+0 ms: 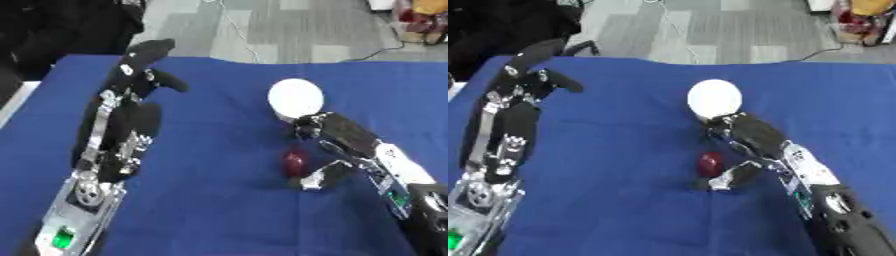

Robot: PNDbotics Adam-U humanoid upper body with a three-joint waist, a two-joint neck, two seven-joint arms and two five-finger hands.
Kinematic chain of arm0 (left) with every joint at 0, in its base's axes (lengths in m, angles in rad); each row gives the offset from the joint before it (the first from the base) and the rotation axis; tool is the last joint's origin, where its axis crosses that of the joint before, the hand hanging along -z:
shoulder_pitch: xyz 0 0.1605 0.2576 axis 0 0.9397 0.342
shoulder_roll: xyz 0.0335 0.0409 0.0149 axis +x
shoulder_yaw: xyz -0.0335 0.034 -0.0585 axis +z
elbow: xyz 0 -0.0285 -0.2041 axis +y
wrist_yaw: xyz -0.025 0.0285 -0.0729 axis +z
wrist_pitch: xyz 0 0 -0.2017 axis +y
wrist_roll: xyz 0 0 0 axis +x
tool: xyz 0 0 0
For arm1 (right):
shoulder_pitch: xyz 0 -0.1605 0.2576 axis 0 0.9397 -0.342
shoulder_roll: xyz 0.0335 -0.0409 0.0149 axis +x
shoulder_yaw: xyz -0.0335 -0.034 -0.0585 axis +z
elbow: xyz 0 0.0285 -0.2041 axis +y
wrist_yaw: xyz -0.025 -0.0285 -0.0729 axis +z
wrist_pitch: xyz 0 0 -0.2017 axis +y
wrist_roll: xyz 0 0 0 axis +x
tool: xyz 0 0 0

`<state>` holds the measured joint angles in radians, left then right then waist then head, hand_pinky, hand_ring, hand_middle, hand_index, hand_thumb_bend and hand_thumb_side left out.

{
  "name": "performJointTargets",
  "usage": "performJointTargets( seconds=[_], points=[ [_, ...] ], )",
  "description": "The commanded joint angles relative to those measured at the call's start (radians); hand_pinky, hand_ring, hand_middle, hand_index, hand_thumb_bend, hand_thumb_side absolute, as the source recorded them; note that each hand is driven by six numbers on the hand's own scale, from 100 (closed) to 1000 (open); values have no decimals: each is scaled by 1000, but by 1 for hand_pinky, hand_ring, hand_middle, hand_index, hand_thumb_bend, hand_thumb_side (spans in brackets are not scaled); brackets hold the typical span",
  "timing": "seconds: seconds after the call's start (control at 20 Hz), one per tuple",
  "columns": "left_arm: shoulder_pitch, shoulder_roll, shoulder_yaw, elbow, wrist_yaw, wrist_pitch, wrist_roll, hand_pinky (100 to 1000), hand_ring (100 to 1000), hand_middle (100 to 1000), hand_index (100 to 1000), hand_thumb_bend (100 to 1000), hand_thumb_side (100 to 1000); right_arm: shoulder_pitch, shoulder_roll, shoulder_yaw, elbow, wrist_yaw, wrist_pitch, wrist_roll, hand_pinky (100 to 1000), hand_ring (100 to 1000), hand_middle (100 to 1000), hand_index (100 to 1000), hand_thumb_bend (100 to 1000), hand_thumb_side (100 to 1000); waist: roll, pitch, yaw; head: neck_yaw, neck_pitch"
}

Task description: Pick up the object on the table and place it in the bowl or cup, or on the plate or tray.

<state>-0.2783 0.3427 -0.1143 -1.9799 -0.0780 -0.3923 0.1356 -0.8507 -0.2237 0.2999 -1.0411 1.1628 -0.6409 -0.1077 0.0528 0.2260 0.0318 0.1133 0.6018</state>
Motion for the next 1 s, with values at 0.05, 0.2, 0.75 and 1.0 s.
performJointTargets(
  seconds=[0.05, 0.2, 0.75, 1.0],
  points=[
    [-8, 21, 3, -20, 3, -2, -1, 619, 595, 831, 859, 188, 753, -21, 7, 2, -5, 22, 12, -11, 371, 466, 518, 691, 715, 933, 0, -16, -1, -10, -12],
    [-8, 21, 4, -20, 3, -2, 0, 618, 595, 831, 859, 188, 753, -20, 10, 5, -2, 39, 20, -17, 371, 467, 500, 692, 714, 935, 0, -16, -1, -11, -11],
    [-8, 20, 2, -20, 4, -2, -1, 619, 595, 831, 859, 188, 753, -23, 23, 12, 9, 92, 28, -17, 351, 459, 490, 692, 707, 900, 1, -17, -1, -18, -12],
    [-8, 20, 2, -20, 6, -3, -2, 619, 595, 831, 858, 188, 753, -27, 28, 13, 10, 115, 33, -17, 289, 426, 495, 693, 700, 881, 0, -18, 0, -20, -13]
  ],
)
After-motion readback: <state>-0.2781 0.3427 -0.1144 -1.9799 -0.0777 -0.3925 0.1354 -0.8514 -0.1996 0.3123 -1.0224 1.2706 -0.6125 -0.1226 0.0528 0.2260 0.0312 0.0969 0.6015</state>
